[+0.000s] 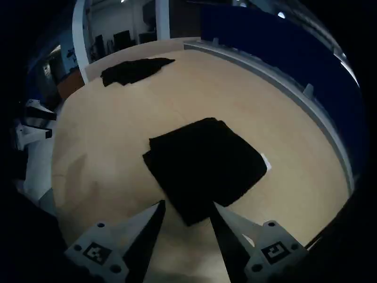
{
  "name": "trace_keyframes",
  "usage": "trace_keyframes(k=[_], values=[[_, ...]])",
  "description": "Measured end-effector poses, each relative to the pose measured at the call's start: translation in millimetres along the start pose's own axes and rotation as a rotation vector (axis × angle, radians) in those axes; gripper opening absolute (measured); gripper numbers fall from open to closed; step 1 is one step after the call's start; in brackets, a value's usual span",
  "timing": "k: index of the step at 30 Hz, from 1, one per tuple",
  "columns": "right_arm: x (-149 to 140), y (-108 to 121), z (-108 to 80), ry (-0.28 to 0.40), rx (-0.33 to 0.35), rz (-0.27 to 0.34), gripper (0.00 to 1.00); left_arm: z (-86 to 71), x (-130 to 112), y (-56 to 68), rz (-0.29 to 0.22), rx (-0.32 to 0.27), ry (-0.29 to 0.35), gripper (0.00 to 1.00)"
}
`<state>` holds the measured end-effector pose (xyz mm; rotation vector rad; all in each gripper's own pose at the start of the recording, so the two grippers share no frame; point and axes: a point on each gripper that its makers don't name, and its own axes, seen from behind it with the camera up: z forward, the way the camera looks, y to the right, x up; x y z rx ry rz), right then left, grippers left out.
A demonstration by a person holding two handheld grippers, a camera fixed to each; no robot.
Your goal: Fold towel
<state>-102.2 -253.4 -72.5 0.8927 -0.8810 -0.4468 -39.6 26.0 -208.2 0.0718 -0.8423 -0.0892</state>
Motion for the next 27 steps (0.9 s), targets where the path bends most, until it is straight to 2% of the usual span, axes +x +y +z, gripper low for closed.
trace_keyframes(k=[11, 13, 15, 20, 27], values=[[-24.6, 8.4, 7.1, -0.033, -0.035, 0.056, 0.69, 0.1, -2.4, 4.8, 0.007, -0.007, -0.002, 0.85], [-25.3, 7.5, 8.2, -0.034, -0.037, 0.059, 0.65, 0.0, -2.5, 4.7, 0.005, -0.006, -0.002, 0.85], [-25.7, 7.0, 8.9, -0.036, -0.041, 0.061, 0.59, -0.1, -2.2, 4.5, 0.004, -0.006, -0.002, 0.85], [-29.5, 9.7, 12.6, -0.041, -0.059, 0.065, 0.34, -0.6, -1.0, 3.6, 0.001, -0.003, -0.001, 0.85], [-26.0, 9.7, 13.7, -0.034, -0.053, 0.089, 0.1, -1.3, -3.3, 2.7, -0.002, -0.001, -0.003, 0.85]])
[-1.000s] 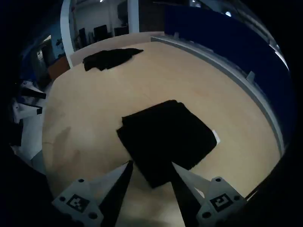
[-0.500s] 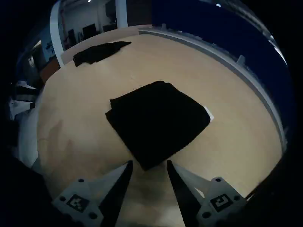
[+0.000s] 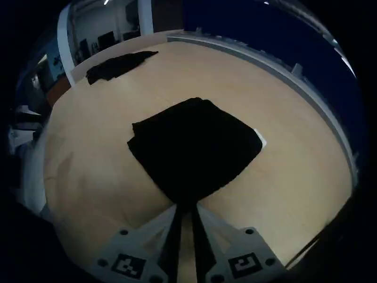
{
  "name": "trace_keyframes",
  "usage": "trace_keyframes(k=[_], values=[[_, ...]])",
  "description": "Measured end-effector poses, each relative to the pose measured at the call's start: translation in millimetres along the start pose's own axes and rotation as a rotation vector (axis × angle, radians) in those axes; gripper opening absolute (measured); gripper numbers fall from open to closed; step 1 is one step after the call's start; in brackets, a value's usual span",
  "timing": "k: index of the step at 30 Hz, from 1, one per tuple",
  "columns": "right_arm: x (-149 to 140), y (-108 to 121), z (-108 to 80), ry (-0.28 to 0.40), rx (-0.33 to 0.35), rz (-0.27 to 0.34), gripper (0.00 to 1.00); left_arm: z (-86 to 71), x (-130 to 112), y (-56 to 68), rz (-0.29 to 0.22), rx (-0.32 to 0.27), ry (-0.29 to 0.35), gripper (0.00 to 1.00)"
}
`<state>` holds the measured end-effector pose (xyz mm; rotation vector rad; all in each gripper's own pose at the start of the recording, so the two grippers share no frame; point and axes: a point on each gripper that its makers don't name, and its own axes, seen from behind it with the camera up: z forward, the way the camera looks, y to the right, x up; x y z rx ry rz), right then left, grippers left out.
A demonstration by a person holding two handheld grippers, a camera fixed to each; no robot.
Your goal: Fold towel
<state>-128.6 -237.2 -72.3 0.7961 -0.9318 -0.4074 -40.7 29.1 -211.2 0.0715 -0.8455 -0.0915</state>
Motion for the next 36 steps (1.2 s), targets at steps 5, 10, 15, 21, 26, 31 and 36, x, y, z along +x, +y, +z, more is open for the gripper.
trace_keyframes(k=[5, 10, 15, 21, 26, 31, 36], values=[[4.2, 0.0, -4.8, 0.019, -0.003, -0.018, 0.06, -0.4, -0.5, 0.0, 0.003, -0.001, 0.001, 0.85], [20.1, 5.3, -15.0, 0.056, -0.014, -0.026, 0.06, -0.9, 2.0, 0.8, 0.007, -0.006, 0.003, 0.85], [50.4, 12.7, -33.3, 0.117, -0.027, -0.028, 0.05, -2.2, 6.0, 3.3, 0.011, -0.017, 0.007, 0.85], [98.3, 21.5, -66.6, 0.199, -0.041, -0.045, 0.05, -2.1, 13.9, 4.0, 0.025, -0.028, 0.02, 0.85], [131.6, 29.0, -96.1, 0.257, -0.051, -0.061, 0.05, -4.1, 23.7, 6.0, 0.039, -0.037, 0.035, 0.85], [151.5, 38.4, -122.9, 0.302, -0.069, -0.074, 0.05, -6.3, 31.3, 8.6, 0.042, -0.046, 0.051, 0.85], [156.0, 50.6, -139.1, 0.316, -0.093, -0.076, 0.05, -7.2, 37.0, 11.8, 0.047, -0.053, 0.062, 0.85]])
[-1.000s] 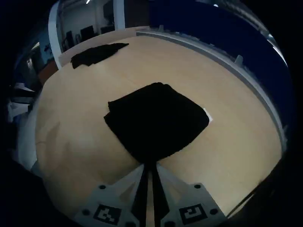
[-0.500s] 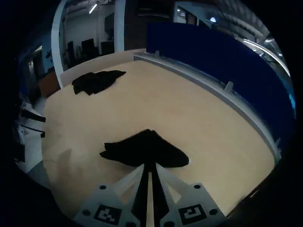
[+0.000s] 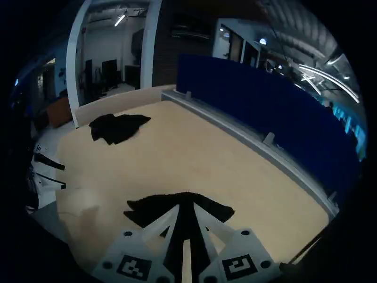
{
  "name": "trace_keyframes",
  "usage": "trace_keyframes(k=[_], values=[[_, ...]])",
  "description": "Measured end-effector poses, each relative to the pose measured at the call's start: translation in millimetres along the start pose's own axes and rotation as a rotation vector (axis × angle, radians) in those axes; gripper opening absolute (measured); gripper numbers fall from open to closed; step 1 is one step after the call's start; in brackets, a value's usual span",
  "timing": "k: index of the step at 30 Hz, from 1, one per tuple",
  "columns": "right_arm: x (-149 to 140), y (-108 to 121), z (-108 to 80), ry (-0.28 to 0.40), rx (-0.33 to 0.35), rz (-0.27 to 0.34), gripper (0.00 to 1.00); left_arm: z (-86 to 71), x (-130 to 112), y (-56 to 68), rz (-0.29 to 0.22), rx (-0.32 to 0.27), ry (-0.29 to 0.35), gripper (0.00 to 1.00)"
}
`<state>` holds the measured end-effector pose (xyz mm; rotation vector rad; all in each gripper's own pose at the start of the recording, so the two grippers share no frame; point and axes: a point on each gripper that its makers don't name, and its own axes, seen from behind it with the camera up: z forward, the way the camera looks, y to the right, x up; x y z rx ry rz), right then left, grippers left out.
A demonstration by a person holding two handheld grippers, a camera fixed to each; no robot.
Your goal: Fold towel
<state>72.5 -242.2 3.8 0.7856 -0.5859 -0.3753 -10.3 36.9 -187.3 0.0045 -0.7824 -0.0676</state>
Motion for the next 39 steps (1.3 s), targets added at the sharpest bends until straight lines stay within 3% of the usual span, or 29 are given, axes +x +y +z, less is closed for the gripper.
trace_keyframes(k=[15, 31, 39], values=[[-9.8, 71.4, -44.7, 0.018, -0.087, 0.06, 0.05, 4.8, 7.4, 17.2, 0.018, -0.019, 0.0, 0.85], [-57.7, 201.9, -117.9, -0.011, -0.222, 0.102, 0.05, 22.4, 17.1, 43.9, 0.042, -0.028, -0.019, 0.85], [-87.2, 265.5, -143.3, -0.033, -0.283, 0.145, 0.05, 29.8, 22.6, 61.5, 0.055, -0.032, -0.032, 0.85]])
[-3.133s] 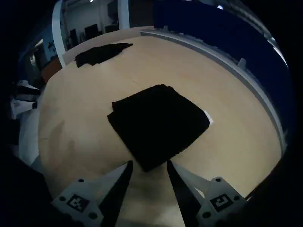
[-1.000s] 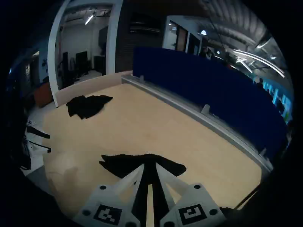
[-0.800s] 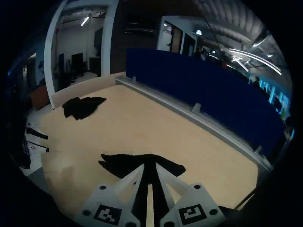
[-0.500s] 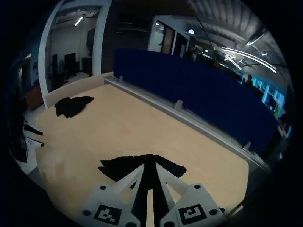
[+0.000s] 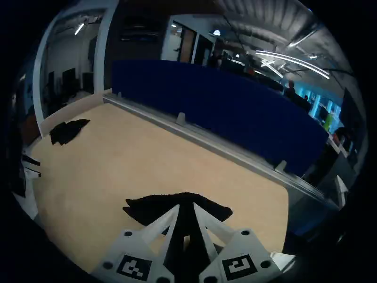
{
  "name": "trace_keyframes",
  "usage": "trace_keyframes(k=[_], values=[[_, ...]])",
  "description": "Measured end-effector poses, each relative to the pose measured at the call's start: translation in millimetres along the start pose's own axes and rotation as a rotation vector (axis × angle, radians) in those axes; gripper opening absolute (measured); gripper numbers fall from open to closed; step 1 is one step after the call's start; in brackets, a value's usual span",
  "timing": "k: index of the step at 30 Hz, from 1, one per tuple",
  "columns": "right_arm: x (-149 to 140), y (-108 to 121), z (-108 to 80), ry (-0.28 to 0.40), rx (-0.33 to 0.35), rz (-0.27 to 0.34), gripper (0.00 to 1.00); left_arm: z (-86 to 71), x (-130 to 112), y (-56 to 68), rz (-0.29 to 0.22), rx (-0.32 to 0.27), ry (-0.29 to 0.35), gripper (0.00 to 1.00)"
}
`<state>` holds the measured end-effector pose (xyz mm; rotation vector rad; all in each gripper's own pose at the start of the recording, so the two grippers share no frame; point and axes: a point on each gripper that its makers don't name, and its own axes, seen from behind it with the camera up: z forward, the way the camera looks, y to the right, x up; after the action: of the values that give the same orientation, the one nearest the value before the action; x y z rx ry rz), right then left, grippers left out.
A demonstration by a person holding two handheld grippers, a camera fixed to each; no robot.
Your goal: Fold towel
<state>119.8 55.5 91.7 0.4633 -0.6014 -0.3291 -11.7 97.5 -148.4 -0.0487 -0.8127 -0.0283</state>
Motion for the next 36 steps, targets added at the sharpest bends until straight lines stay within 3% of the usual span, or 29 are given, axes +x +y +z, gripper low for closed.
trace_keyframes(k=[5, 11, 23, 36], values=[[-13.4, 33.5, -2.8, -0.02, -0.034, 0.009, 0.05, 4.6, 5.3, 9.2, 0.007, -0.003, -0.002, 0.85], [-32.7, 52.8, -1.0, -0.045, -0.051, 0.033, 0.05, 8.4, 8.8, 17.9, 0.016, -0.008, -0.007, 0.85], [-81.2, 61.3, -21.9, -0.097, -0.076, 0.084, 0.05, 8.7, 13.5, 29.1, 0.03, -0.016, -0.007, 0.85], [-183.5, 70.7, -56.1, -0.222, -0.153, 0.21, 0.05, 7.6, 7.8, 30.3, 0.043, -0.02, -0.019, 0.85]])
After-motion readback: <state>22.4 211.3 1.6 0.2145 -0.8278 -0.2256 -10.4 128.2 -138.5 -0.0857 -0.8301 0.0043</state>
